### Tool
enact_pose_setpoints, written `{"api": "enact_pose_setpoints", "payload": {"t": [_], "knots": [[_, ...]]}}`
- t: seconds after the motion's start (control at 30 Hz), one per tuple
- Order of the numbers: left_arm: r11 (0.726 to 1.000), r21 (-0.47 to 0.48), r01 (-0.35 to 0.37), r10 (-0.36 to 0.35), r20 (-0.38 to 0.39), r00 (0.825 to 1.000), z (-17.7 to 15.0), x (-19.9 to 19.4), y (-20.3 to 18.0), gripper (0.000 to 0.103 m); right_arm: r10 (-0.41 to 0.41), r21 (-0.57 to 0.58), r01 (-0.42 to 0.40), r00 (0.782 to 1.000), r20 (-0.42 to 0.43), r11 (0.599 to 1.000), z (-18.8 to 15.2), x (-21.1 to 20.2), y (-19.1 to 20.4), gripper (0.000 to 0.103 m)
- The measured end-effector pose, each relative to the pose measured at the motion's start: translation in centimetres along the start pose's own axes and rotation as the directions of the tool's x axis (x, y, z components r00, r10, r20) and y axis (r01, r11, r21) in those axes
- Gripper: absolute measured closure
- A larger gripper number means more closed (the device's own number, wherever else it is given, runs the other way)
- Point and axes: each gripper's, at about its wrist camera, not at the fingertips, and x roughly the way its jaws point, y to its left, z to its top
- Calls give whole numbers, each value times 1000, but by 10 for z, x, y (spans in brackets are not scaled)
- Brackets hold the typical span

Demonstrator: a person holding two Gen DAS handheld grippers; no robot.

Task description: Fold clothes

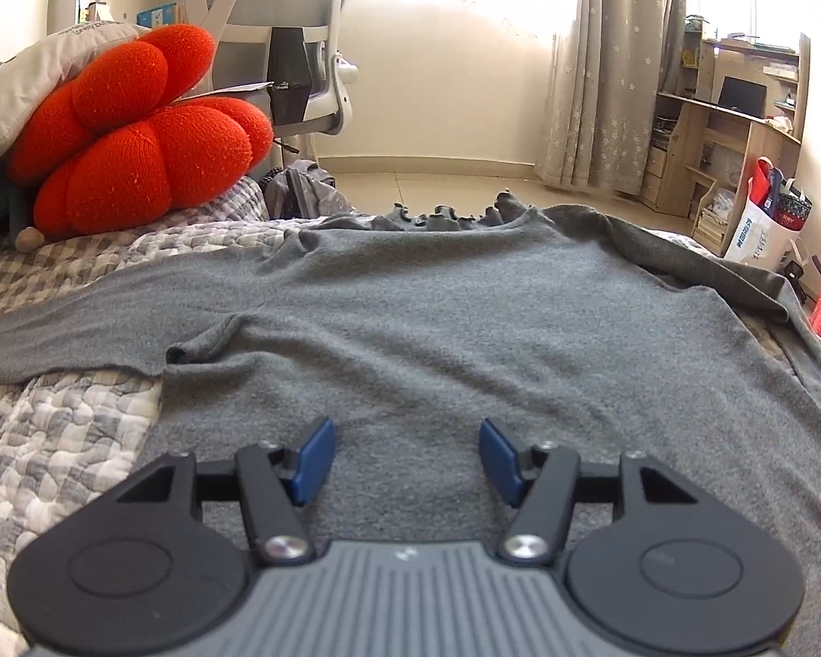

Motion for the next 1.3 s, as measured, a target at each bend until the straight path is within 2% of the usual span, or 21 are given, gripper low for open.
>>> {"api": "enact_pose_setpoints", "payload": {"t": [0.1,0.13,0.17,0.2,0.23,0.37,0.43,0.57,0.73,0.8,0.9,0.97,1.1,1.2,1.3], "knots": [[1000,-2,-2,2,1,1000,0,0,0,42,-37,-37,37,999,-14,999,-7,3,11,59],[1000,-3,-1,1,2,1000,0,0,0,42,-43,-5,43,999,-22,999,-6,4,7,60],[1000,-4,0,0,3,1000,0,0,0,42,-47,32,48,998,-30,998,-3,5,2,73],[1000,-6,0,0,4,1000,-1,0,1,42,-55,59,57,998,-37,997,-1,5,-2,93],[1000,-5,0,0,5,1000,-1,1,0,42,-77,56,79,996,-38,995,2,4,-3,100],[1000,-6,-1,1,7,1000,-1,1,0,42,-122,108,119,992,22,987,16,-12,-21,99],[1000,-6,-1,1,7,1000,-2,1,0,42,-180,208,160,981,77,965,29,-24,-47,99],[1000,-4,-2,2,7,1000,-1,1,1,42,-338,433,253,932,132,865,57,-35,-127,99],[1000,-7,1,-1,8,1000,-2,1,1,42,-439,566,300,890,123,768,82,-21,-200,99],[1000,-8,2,-2,8,1000,-2,1,1,42,-474,637,310,875,98,705,82,-13,-226,99],[1000,-10,3,-3,9,1000,-2,0,0,42,-478,757,281,877,47,590,71,0,-260,99],[1000,-11,4,-4,9,1000,-2,0,0,42,-459,794,284,888,-7,538,60,19,-277,99],[1000,-13,6,-5,10,1000,-2,0,0,42,-459,757,369,882,-104,539,50,57,-276,99],[1000,-16,8,-8,10,1000,-2,0,0,41,-483,754,415,863,-149,510,48,73,-281,99],[1000,-18,11,-11,10,1000,-2,0,1,41,-521,787,408,844,-131,463,52,64,-288,100]]}}
